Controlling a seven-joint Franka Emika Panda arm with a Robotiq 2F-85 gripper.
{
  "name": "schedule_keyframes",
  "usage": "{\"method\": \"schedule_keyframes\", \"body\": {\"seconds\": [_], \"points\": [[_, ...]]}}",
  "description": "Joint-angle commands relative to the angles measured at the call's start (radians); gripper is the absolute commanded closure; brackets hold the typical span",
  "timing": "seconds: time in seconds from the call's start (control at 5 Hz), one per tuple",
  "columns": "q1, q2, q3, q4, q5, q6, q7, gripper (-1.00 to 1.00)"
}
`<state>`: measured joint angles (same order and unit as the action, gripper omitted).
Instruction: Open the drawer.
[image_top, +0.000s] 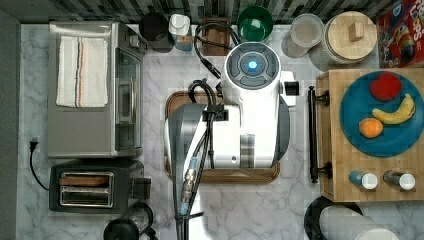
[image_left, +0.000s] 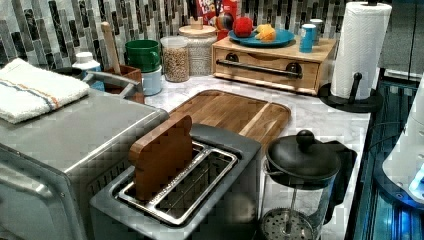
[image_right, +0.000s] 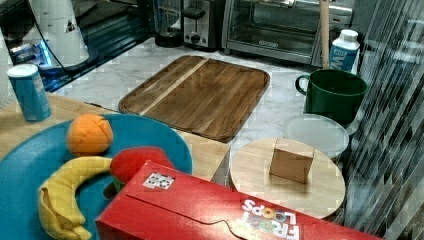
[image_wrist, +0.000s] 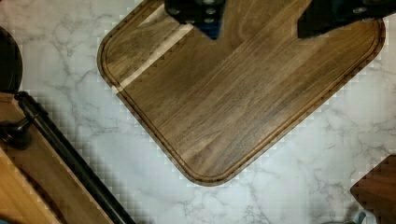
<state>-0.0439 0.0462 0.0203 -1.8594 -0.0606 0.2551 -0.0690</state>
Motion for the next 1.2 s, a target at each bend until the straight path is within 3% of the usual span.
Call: {"method": "schedule_keyframes", "body": {"seconds": [0.2, 0.8, 1.0, 1.2], "points": [[-0.016, 0.006, 0.008, -0.002, -0.001, 0.000, -0.002, -1.00], [-0.031, 0.000, 0.000, -0.027, -0.072, -0.020, -0.214, -1.00], [-0.011, -0.020, -0.047, -0.072, -0.094, 0.027, -0.315, -1.00], [-0.050, -0.038, -0.035, -0.116, -0.103, 0.084, -0.408, -1.00]]}}
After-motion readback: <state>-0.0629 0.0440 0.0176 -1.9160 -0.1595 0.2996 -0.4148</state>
